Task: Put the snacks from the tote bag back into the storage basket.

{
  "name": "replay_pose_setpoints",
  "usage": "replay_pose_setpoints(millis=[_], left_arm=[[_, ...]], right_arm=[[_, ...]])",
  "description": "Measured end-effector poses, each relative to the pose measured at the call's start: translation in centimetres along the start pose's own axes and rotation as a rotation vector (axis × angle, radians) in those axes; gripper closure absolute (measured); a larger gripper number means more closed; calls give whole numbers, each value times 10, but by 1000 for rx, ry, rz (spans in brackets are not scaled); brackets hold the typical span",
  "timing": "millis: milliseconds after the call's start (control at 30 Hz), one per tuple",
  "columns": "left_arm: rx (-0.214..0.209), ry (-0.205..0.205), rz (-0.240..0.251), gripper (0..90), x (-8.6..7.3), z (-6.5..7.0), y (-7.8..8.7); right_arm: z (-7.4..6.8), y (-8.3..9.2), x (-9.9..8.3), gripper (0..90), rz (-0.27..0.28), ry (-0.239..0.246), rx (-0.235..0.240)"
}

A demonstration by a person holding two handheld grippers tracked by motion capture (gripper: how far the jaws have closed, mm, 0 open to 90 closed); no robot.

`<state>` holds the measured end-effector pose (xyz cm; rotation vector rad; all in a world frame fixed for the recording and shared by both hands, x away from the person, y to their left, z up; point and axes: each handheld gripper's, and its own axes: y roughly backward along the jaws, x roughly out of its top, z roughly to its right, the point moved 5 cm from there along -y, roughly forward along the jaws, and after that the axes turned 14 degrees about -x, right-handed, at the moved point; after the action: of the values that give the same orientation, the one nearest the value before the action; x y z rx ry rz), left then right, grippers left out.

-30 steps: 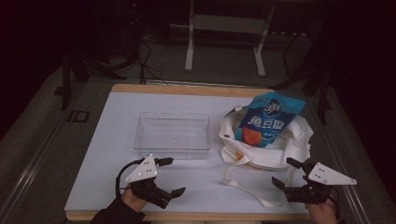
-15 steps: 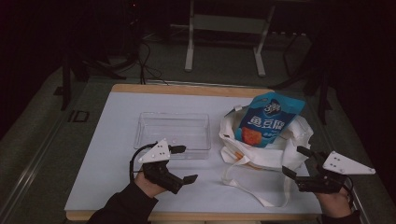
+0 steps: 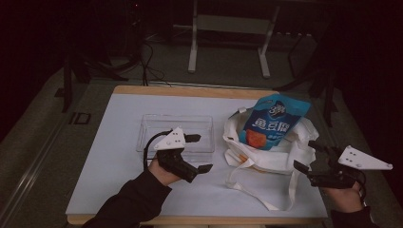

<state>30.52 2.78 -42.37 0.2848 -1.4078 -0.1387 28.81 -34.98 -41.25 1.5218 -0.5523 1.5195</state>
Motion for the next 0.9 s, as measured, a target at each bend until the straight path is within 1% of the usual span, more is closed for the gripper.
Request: replay_pose_setpoints(millis=[33, 100, 133, 200, 233, 300, 333, 400, 433, 467, 500, 567, 600, 633, 667, 700, 767, 800, 900], left_arm=[[-7, -2, -2, 7, 2, -1, -3], [-11, -12, -7, 7, 5, -4, -8], [-17, -14, -10, 7, 6, -5, -10], [-21, -17, -9, 7, 9, -8, -14], [-30, -16, -6, 7, 10, -9, -17], [-29, -20, -12, 7, 12, -12, -20], [-37, -17, -9, 7, 13, -14, -22], [-33, -20, -11, 7, 15, -17, -25], [-36, -19, -11, 7, 16, -19, -27], [-30, -19, -10, 7, 17, -21, -29], [-36, -18, -10, 7, 18, -22, -30], [-26, -27, -11, 7, 21, -26, -33], [-26, -27, -11, 7, 21, -26, -33], [-26, -27, -11, 7, 21, -26, -33], [-25, -29, -9, 7, 23, -32, -38], [-25, -26, -11, 7, 24, -34, -40], [-25, -31, -16, 7, 25, -38, -44], [-25, -31, -16, 7, 25, -38, -44], [-33, -31, -15, 7, 31, -44, -51]], right_arm=[[2, 0, 1, 123, -1, 2, -7], [5, -1, 2, 123, 1, -2, -4], [7, -2, 3, 123, -2, 3, -9], [9, -3, 4, 135, -5, -1, 0], [11, -4, 4, 136, -2, -4, -2], [13, -5, 4, 136, -6, -9, 3], [14, -5, 4, 136, -7, -9, 1], [15, -6, 4, 136, -10, -11, 5], [17, -7, 4, 136, -13, -7, -1], [18, -8, 4, 136, -17, -7, 0], [20, -9, 4, 137, -17, -6, 0], [22, -10, 5, 151, -21, -3, -2], [22, -10, 5, 151, -21, -3, -2], [24, -11, 5, 151, -16, 9, -7], [27, -13, 6, 176, -17, 3, -2], [29, -15, 6, 176, -13, 1, -1], [32, -18, 6, 176, -21, -4, -3], [34, -20, 5, 176, -20, -4, -4], [38, -25, 5, 176, -30, -7, -5]])
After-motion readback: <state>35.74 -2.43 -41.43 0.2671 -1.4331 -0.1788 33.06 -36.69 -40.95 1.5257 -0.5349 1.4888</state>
